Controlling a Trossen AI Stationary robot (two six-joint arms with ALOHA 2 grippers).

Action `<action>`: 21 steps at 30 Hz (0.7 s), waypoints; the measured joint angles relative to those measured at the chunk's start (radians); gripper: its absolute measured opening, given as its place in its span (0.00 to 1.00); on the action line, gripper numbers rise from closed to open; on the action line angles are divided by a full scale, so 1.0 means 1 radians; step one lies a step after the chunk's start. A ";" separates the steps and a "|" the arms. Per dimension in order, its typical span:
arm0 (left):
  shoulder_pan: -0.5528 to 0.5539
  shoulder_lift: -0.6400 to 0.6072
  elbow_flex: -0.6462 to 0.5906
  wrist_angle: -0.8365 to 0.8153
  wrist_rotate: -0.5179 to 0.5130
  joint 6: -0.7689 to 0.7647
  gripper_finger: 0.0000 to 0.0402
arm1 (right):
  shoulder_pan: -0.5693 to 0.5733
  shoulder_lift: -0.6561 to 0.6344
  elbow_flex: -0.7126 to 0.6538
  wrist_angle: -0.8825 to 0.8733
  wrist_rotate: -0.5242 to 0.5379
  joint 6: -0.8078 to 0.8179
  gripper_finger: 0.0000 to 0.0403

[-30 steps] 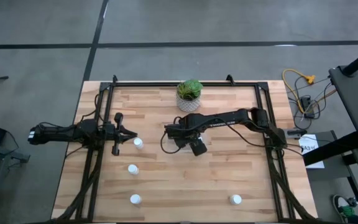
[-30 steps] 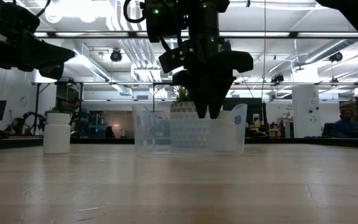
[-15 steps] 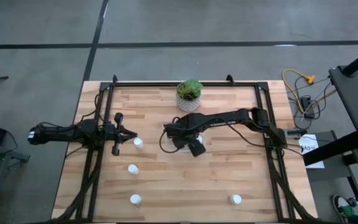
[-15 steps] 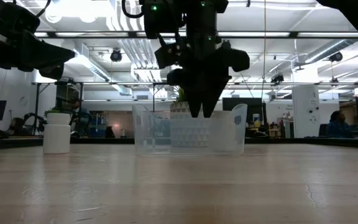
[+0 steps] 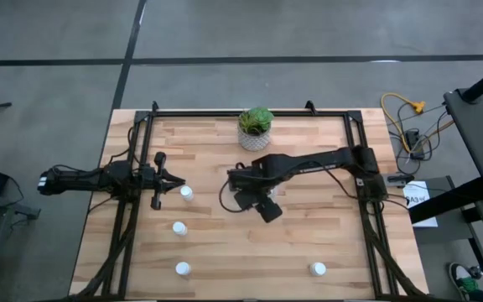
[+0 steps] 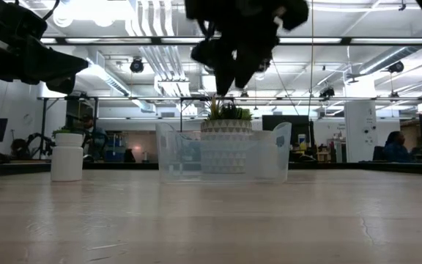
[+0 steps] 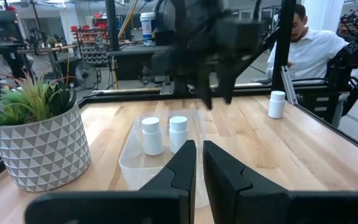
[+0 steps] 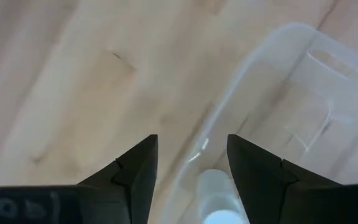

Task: Pick and place pill bottles into a basket
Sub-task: Put the white medicine bottle into the transparent bin

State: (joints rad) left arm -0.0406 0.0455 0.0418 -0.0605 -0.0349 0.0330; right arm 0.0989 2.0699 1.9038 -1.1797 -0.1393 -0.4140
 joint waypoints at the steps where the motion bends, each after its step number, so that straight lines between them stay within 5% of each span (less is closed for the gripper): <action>1: 0.000 0.001 0.000 0.000 0.000 0.000 0.03 | 0.014 -0.016 -0.003 -0.005 -0.001 0.014 0.45; 11: 0.000 0.007 0.000 0.000 0.000 0.000 0.03 | 0.201 -0.176 -0.123 -0.009 -0.018 0.192 0.45; 21: 0.000 0.007 0.000 0.000 0.000 0.000 0.03 | 0.356 -0.307 -0.319 0.003 0.073 0.488 0.45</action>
State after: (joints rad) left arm -0.0406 0.0522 0.0418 -0.0605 -0.0345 0.0330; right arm 0.4550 1.7625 1.5847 -1.1769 -0.0666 0.0735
